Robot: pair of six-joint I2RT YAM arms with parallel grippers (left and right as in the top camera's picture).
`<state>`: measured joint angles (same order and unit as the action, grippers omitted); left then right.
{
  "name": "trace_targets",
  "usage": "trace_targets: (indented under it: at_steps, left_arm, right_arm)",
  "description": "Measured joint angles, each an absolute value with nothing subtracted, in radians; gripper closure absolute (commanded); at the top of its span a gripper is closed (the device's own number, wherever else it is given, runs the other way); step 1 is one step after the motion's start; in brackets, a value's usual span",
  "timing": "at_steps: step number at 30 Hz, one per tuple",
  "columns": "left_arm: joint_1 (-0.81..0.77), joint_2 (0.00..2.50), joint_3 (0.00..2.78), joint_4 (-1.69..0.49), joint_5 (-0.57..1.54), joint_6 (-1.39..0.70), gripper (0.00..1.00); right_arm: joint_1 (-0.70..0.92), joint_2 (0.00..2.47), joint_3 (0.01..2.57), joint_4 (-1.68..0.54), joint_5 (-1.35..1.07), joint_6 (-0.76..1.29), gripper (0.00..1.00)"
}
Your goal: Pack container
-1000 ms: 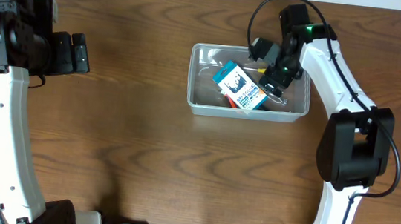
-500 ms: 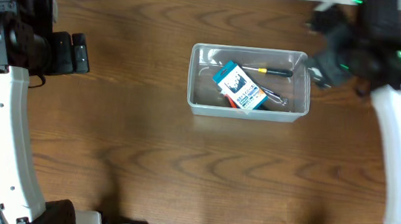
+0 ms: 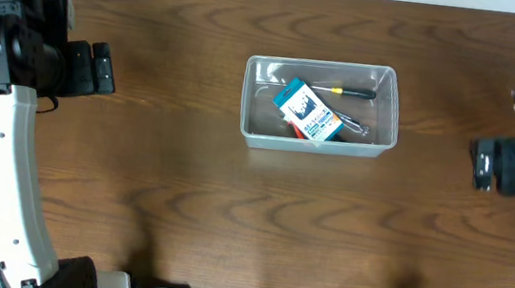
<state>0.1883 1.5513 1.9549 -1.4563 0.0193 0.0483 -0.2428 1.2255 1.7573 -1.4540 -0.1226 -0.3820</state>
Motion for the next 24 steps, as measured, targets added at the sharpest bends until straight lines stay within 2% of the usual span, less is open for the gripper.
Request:
trace_targets:
  at_steps: [8,14,19,24]
  left_arm:
    - [0.188,1.551,1.955,-1.456,0.020,0.048,0.02]
    - [0.188,1.551,1.955,-1.456,0.019,0.048,0.02]
    - [0.188,1.551,1.955,-1.456,0.019,0.048,0.02]
    - [0.188,1.551,1.955,-1.456,0.019,0.048,0.02]
  right_arm:
    - [-0.247,0.915,1.546,-1.248,-0.348,-0.197,0.01]
    - [-0.247,0.814,1.495,-1.268,-0.392,-0.058,0.01]
    - [-0.247,0.808,1.490,-1.389,-0.398,-0.023,0.01]
    - [-0.247,0.809,1.488,-1.401,-0.397,-0.015,0.01]
